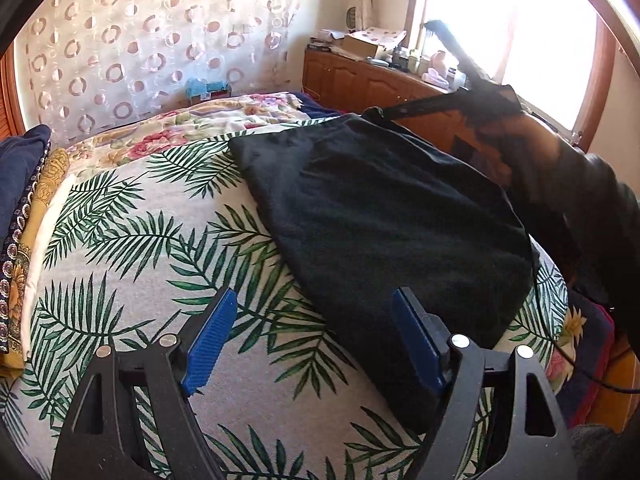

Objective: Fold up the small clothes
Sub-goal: 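Fold the held edge over with the right tool and open it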

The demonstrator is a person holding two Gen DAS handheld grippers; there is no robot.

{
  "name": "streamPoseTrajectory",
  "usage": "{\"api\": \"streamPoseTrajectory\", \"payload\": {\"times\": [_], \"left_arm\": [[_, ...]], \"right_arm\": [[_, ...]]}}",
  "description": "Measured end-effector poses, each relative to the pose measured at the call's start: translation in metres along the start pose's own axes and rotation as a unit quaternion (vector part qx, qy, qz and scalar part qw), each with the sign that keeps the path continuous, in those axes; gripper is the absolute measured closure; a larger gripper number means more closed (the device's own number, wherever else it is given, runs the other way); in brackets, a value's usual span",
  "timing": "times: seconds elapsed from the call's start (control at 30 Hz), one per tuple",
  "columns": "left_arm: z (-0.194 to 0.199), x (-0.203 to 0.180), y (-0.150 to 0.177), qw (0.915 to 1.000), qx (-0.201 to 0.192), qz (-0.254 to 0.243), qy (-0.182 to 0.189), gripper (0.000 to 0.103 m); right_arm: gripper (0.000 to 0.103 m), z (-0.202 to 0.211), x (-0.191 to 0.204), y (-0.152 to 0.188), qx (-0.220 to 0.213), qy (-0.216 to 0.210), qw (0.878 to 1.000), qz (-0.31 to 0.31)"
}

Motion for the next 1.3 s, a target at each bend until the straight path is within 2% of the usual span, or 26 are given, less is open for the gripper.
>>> {"api": "streamPoseTrajectory", "payload": {"times": [0.07, 0.17, 0.2, 0.23, 0.37, 0.43, 0.5, 0.63, 0.73, 0.8, 0.87, 1.1, 1.23, 1.3], "left_arm": [[-0.003, 0.002, -0.001, 1.0, 0.003, 0.001, 0.0, 0.023], [-0.005, 0.006, 0.0, 1.0, 0.007, 0.002, -0.001, 0.023], [-0.005, 0.006, 0.0, 1.0, 0.008, 0.002, -0.002, 0.023], [-0.005, 0.007, 0.001, 1.0, 0.008, 0.003, -0.002, 0.023], [-0.006, 0.012, 0.001, 0.9999, 0.008, 0.008, 0.001, 0.023], [-0.007, 0.012, 0.001, 0.9999, 0.008, 0.007, 0.001, 0.023], [-0.008, 0.011, 0.002, 0.9999, 0.009, 0.007, 0.003, 0.023], [-0.009, 0.008, 0.004, 0.9999, 0.011, 0.004, 0.006, 0.023], [-0.009, 0.007, 0.006, 0.9999, 0.011, 0.003, 0.008, 0.023], [-0.009, 0.006, 0.007, 0.9999, 0.011, 0.003, 0.011, 0.023], [-0.009, 0.004, 0.009, 0.9998, 0.011, 0.0, 0.013, 0.023], [-0.013, -0.007, 0.014, 0.9994, 0.018, -0.011, 0.027, 0.023], [-0.017, -0.015, 0.02, 0.9988, 0.027, -0.021, 0.035, 0.023], [-0.017, -0.02, 0.023, 0.9983, 0.031, -0.028, 0.04, 0.023]], "right_arm": [[0.06, -0.018, -0.005, -0.015, 0.015, 0.015, 1.0, -0.005], [0.061, -0.038, -0.014, -0.027, 0.036, 0.015, 0.999, -0.022], [0.08, -0.041, -0.016, -0.029, 0.038, 0.006, 0.999, -0.026], [0.091, -0.042, -0.019, -0.031, 0.037, -0.007, 0.999, -0.031], [0.091, -0.036, -0.044, -0.038, 0.017, -0.021, 0.994, -0.105], [0.091, -0.031, -0.056, -0.037, 0.012, 0.013, 0.991, -0.132], [0.08, -0.025, -0.065, -0.034, 0.011, 0.013, 0.988, -0.156], [0.08, -0.001, -0.058, -0.027, -0.002, 0.013, 0.99, -0.143], [0.077, 0.025, -0.042, -0.004, -0.02, -0.005, 0.993, -0.117], [0.059, 0.047, -0.03, 0.023, -0.025, -0.014, 0.995, -0.1], [0.052, 0.063, -0.022, 0.055, -0.027, -0.017, 0.996, -0.087], [0.05, 0.097, 0.003, 0.162, 0.004, -0.032, 0.997, -0.074], [0.05, 0.097, 0.01, 0.201, 0.024, -0.013, 0.997, -0.066], [0.05, 0.096, 0.011, 0.213, 0.031, -0.02, 0.997, -0.074]]}}
Point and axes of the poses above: each gripper's, at about its wrist camera, not at the fingertips, and z roughly against the way its jaws point, x to its left, y to its underside, the point moved 5 cm from there along -z, roughly the way its jaws point, and after that the axes turned 14 degrees about x, right-handed, at the moved point
